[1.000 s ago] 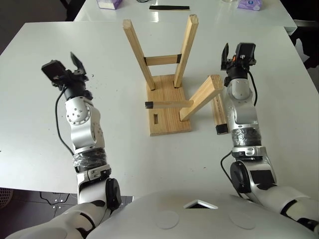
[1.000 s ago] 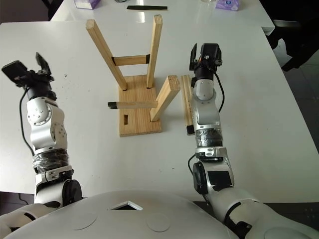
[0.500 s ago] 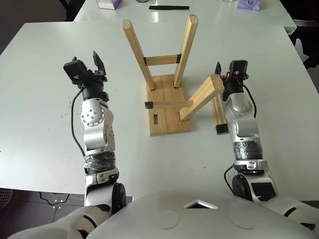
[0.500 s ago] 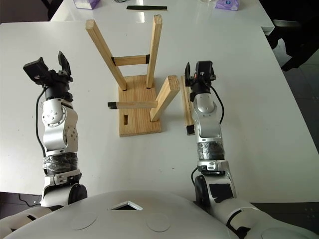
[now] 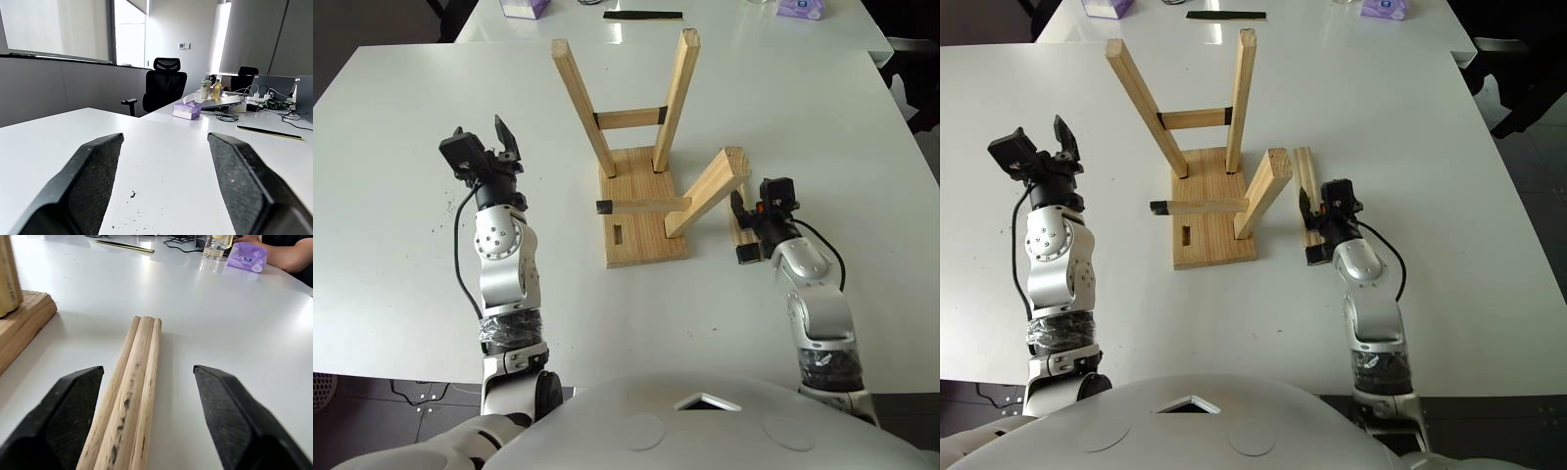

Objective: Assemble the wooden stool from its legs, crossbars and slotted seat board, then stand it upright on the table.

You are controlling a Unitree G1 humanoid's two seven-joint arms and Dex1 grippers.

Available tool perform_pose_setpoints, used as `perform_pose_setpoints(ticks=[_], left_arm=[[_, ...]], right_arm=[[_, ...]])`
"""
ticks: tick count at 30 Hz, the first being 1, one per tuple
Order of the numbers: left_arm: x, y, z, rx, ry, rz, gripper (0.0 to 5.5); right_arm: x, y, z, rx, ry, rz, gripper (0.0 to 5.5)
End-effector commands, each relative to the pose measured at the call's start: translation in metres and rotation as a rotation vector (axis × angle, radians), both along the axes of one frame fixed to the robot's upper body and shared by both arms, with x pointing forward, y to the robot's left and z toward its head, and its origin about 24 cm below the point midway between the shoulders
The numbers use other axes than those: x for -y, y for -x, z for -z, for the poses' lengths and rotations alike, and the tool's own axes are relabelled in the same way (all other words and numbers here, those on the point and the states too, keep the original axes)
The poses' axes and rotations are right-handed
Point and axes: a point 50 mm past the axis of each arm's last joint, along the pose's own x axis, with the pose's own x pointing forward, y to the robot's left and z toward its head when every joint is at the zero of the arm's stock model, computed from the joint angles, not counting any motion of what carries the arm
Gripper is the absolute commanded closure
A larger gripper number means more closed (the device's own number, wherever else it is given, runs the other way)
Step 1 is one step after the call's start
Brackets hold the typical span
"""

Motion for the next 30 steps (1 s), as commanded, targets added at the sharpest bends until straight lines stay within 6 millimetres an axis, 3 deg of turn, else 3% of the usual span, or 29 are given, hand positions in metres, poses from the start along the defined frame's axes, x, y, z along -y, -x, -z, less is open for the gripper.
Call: perform_pose_setpoints(ticks=[1, 15, 25, 30], left_arm=[[-0.004, 0.007, 0.002, -0.023, -0.01, -0.032, 2.3], [-0.002, 0.012, 0.005, -0.038, -0.008, -0.059, 2.3], [0.001, 0.018, 0.009, -0.051, -0.002, -0.08, 2.3], [0.001, 0.017, 0.009, -0.05, -0.003, -0.082, 2.3]], right_arm=[[-0.003, 0.008, -0.005, -0.035, 0.001, -0.037, 2.1], [0.008, 0.038, -0.003, -0.089, 0.229, -0.158, 2.1], [0.014, 0.043, -0.004, -0.121, 0.269, -0.272, 2.1], [0.022, 0.037, -0.014, -0.064, 0.257, -0.232, 2.1]])
